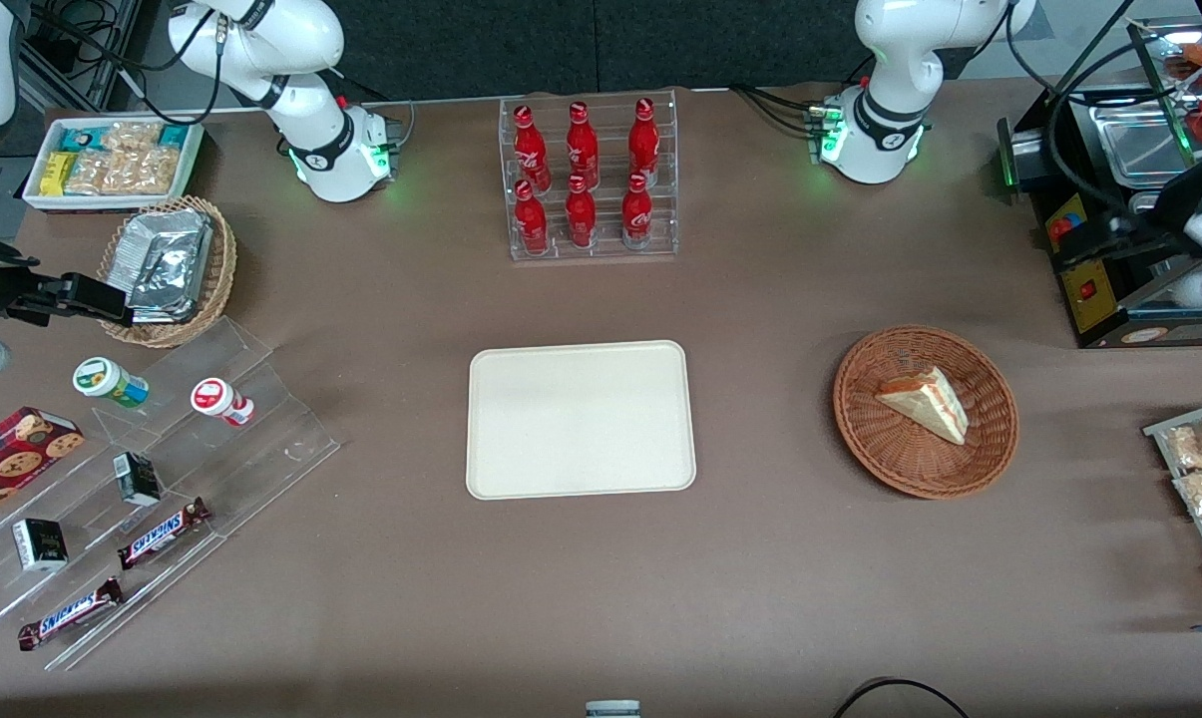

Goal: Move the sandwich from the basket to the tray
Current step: 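Move the left gripper from rest toward the sandwich in the wicker basket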

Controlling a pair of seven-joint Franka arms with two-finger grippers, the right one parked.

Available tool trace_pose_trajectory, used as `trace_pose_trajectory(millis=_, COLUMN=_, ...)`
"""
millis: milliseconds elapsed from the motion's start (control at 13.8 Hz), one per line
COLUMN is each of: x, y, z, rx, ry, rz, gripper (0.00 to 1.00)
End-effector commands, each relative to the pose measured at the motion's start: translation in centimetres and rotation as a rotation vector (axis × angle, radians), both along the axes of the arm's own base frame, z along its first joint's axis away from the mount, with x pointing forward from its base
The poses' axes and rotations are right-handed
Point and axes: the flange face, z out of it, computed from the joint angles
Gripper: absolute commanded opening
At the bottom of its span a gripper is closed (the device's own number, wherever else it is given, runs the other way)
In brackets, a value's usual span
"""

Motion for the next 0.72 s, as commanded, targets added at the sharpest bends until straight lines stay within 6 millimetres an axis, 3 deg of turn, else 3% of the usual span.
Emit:
trace_pose_trajectory(millis=0, x=3.8, y=-2.2, z=-5.3, rx=0.095, ry=-0.018, rz=0.228, gripper=1.0)
trace_pose_trajectory(millis=289, x=5.6, y=-3.0, z=-13.1, rx=0.119, ry=-0.094, rz=0.614, gripper=1.0)
trace_pose_trajectory(millis=651, x=4.4, y=-3.3, z=-21.1, rx=0.117, ry=-0.117, rz=0.838, gripper=1.0)
